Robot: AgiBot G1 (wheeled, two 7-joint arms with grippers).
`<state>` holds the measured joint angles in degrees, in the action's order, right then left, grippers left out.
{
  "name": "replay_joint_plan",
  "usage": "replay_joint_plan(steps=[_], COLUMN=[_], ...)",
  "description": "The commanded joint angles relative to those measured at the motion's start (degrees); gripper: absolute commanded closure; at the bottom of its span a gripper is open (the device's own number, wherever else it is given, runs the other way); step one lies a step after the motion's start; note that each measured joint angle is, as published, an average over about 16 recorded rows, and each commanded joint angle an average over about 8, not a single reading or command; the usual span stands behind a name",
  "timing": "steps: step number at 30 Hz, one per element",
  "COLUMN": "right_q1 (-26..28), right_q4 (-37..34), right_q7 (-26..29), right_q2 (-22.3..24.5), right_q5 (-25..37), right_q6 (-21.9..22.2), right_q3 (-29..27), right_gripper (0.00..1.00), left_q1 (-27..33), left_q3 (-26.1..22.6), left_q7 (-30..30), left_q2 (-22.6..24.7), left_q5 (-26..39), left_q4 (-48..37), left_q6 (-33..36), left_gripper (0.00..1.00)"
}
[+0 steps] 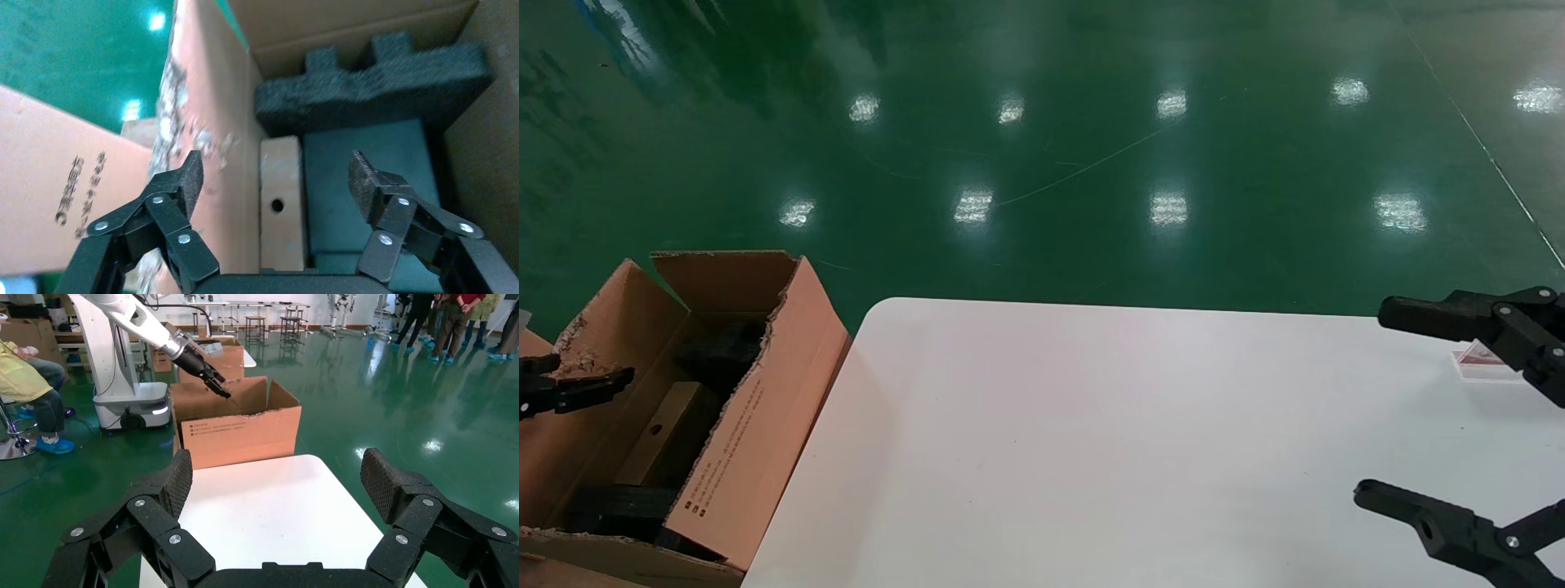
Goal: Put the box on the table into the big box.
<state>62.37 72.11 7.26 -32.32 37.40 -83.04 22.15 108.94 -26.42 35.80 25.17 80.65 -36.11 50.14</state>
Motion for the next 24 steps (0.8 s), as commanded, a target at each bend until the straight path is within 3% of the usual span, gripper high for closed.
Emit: replay_joint_plan(steps=[1, 16, 24], right_q1=[0.00, 0.00, 0.00], right_q4=[0.00, 0.00, -0.02], right_q7=[0.00, 0.00, 0.00], right_q2=[0.00, 0.00, 0.02], right_q5=[0.00, -0.01, -0.04], right_q6=[0.00, 0.01, 0.03], right_q3=[0.00, 0.01, -0.01], right_gripper=[0.00, 0.00, 0.00], left_q1=[0.43, 12.61, 13.10], left_q3=[0.00, -1.07, -0.81], left_q7=[0.13, 5.11, 5.49], left_q2=[0.15, 6.61, 8.51], left_q5=[0.07, 4.52, 4.92], left_q4=[0.23, -7.89, -8.73], left_q6=[0.49, 14.17, 16.89], left_gripper=[0.00, 0.00, 0.00])
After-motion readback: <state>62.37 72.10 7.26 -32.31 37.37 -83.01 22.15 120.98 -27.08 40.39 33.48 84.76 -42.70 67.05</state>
